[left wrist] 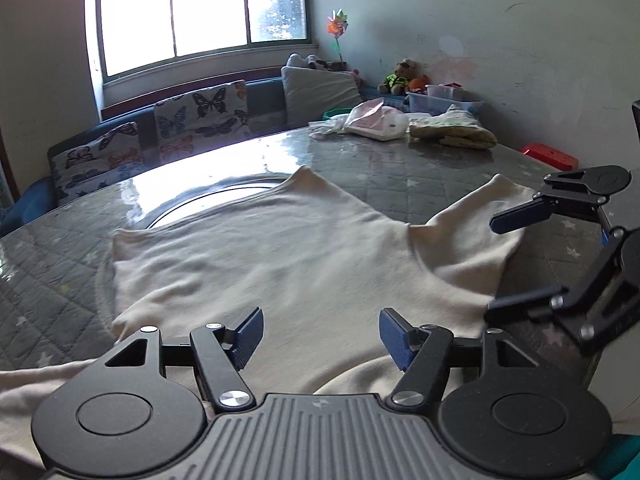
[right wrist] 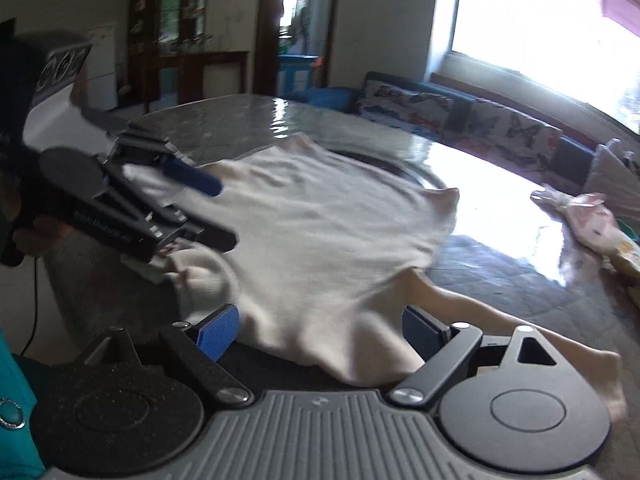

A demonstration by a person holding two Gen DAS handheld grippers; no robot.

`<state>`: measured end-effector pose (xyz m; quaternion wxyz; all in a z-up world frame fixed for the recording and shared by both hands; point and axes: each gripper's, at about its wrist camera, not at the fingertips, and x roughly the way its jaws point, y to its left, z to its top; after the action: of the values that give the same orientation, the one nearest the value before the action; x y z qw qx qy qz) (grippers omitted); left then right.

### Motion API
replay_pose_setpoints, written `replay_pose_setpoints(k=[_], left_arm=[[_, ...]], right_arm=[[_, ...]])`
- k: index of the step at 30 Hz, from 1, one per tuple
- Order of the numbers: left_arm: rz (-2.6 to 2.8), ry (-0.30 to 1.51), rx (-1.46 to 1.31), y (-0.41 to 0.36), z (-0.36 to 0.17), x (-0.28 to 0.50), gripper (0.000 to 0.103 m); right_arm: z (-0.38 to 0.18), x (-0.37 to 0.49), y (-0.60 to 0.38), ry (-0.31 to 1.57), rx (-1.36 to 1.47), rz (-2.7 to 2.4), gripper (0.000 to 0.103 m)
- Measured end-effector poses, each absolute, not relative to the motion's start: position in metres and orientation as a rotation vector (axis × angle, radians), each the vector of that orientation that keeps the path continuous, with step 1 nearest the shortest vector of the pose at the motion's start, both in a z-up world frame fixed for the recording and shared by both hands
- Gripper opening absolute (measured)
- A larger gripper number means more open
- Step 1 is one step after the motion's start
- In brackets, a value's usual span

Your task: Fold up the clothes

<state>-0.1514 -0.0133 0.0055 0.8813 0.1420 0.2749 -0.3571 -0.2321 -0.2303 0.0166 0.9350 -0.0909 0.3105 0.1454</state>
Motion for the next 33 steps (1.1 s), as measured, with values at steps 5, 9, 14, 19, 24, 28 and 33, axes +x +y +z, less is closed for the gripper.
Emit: replay_pose_setpoints(k=[5,9,14,19,24,28,33], left_arm=[[-0.793,0.566,0.288,-0.032,0.007,-0.153,0.068],[-0.822,0.568,0.298,-0.044,0.006,-0.156,0.068],[-0.857,0.571,0.311,-0.059,0.005,-0.160,0.068],[-0.887,0.574,0.324,-0.072,0.004,-0.164,0.068],[-0.893,0.579,0.338,-0.080,0.002,-0.163,0.070],[-0.905,0.579,0.342,-0.088,0.002,-0.162,0.072],[-0.939,0.587,0.346,-0.100,-0.001,-0.161,0.072]], right_arm=[[0.019,-0.235,-0.284,0.636,-0.042,0.104,0.089],[0.018,-0.238,-0.325,0.628,0.056,-0.054,0.085],[0.007,-0.238,-0.386,0.639,0.177,-0.261,0.072],[-0.008,-0.231,-0.419,0.654,0.288,-0.326,0.059],[-0.011,-0.228,-0.419,0.643,0.279,-0.340,0.039],[-0.009,-0.229,-0.420,0.640,0.280,-0.351,0.014],[-0.001,-0.234,-0.424,0.608,0.297,-0.342,0.005]])
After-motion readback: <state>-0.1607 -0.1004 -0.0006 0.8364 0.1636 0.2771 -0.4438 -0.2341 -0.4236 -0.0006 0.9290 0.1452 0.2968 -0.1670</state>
